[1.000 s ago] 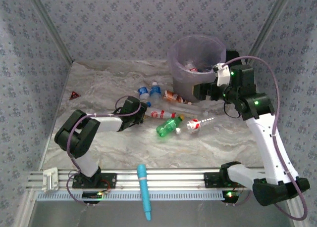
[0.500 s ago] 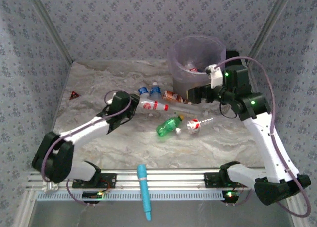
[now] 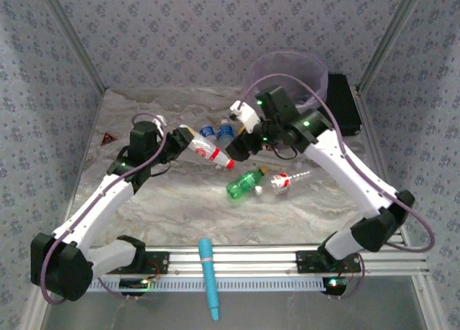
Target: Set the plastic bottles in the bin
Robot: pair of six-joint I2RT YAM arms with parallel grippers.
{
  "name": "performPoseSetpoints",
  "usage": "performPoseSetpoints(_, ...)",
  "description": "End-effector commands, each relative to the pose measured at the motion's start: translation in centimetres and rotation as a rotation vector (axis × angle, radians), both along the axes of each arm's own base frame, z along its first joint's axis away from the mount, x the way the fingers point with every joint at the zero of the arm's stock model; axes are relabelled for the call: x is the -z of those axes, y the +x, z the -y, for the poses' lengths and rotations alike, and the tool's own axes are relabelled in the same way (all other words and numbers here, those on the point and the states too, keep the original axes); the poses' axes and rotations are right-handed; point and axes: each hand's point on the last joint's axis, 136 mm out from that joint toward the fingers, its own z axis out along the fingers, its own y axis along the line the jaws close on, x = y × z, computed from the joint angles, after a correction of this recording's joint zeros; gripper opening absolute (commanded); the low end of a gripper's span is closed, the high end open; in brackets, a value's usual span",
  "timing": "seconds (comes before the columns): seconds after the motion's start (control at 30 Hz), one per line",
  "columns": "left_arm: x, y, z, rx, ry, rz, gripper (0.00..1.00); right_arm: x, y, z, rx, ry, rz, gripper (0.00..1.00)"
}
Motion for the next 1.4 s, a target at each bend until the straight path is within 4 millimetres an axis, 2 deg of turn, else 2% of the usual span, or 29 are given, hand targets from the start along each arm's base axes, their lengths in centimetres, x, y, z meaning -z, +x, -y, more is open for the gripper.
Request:
performPoseSetpoints(0.0, -3.2, -1.4, 2.8, 0.210, -0.067, 0.098, 0.42, 0.7, -0.3, -1.8, -0.068, -0.006, -0.044, 0.75)
performPoseSetpoints(0.07, -3.7, -1.3, 3.3, 0.235, -0.084, 0.110, 0.42, 1.8, -0.2, -2.9, -0.094, 0.000, -0.098, 0.76)
performPoseSetpoints(0.23, -4.7, -1.2, 4.1, 0.270, -0.096, 0.148, 0.43, 3.8, -0.4, -4.7, -0.152, 0.011, -0.196, 0.86)
performPoseSetpoints(0.4, -5.2, -1.2, 4.9, 0.292, -0.102, 0.170, 0.43, 5.2, 0.3, -5.5, -0.147, 0.036, -0.284, 0.87)
performPoseSetpoints(0.5, -5.3, -1.2, 5.2, 0.299, -0.095, 0.175, 0.44, 5.3, 0.5, -5.8, -0.146, 0.068, -0.324, 0.83)
performPoseSetpoints(0.73, -5.2, -0.8, 5.1, 0.278, -0.084, 0.182, 0.48, 5.1, 1.1, -5.6, -0.117, 0.098, -0.349, 0.63)
performPoseSetpoints(0.97, -5.2, -0.5, 4.8, 0.237, -0.093, 0.175, 0.54, 4.9, 1.6, -5.3, -0.097, 0.101, -0.337, 0.52)
performPoseSetpoints(1.07, -5.5, -0.5, 4.7, 0.229, -0.102, 0.179, 0.61, 4.7, 1.7, -5.3, -0.094, 0.104, -0.335, 0.49)
performPoseSetpoints(1.23, -5.9, -0.6, 3.9, 0.188, -0.091, 0.203, 0.88, 4.3, 2.4, -4.8, -0.064, 0.100, -0.319, 0.48)
performPoseSetpoints(1.37, -6.3, -0.8, 2.0, 0.114, -0.047, 0.233, 0.96, 3.0, 3.9, -2.9, 0.007, 0.090, -0.281, 0.46)
